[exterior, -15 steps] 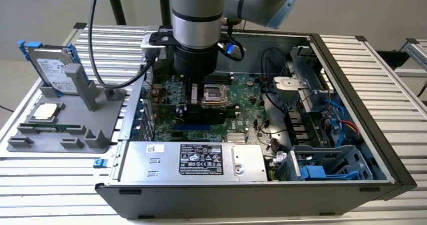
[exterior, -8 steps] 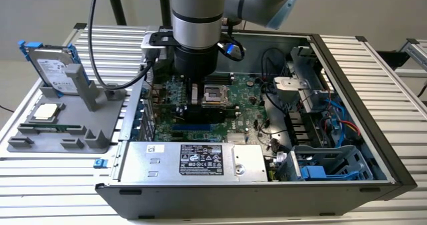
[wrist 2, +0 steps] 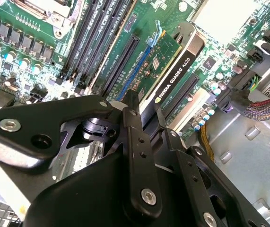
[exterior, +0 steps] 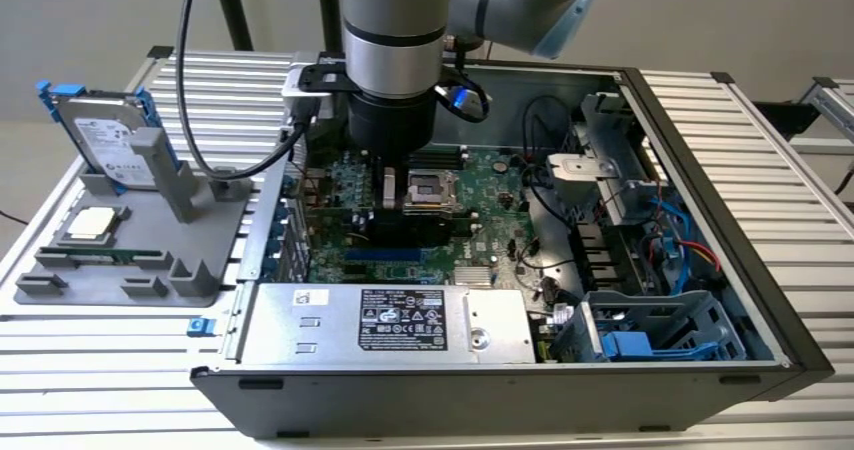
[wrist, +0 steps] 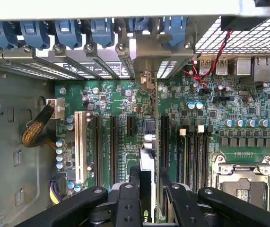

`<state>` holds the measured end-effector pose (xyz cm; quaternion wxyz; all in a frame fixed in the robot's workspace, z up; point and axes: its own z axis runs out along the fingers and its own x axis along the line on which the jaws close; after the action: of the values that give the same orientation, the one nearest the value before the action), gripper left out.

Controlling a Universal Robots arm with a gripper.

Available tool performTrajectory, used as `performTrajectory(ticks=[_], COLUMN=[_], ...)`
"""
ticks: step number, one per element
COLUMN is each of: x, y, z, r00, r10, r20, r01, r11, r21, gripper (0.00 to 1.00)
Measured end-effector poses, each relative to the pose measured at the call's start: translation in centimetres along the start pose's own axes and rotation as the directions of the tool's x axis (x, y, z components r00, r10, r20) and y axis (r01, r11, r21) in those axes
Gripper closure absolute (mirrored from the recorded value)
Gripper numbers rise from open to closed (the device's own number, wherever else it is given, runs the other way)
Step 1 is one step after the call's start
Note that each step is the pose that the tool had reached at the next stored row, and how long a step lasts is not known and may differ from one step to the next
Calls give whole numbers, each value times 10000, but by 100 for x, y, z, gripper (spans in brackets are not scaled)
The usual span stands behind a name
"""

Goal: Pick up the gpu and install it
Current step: 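Insert the gpu into the slot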

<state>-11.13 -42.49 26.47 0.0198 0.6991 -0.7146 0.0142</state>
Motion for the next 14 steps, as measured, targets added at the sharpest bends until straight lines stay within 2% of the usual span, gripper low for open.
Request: performTrajectory(ticks=[3,4,6,7,11,14], x=[0,1,1,2,12,21], y=[0,1,0,-1,-49,-89], z=[0,-1,-2,-2,-3,-3], r00=[10000,10000,9998,9997,9997,9998], r10=[0,1,-3,-3,10,18], r20=[0,29,206,256,258,211], r01=[0,-1,3,3,-9,-15], r11=[10000,10000,10000,10000,10000,9999], r21=[-2,-3,-7,-7,-65,-130], gripper=[100,100,100,100,100,100])
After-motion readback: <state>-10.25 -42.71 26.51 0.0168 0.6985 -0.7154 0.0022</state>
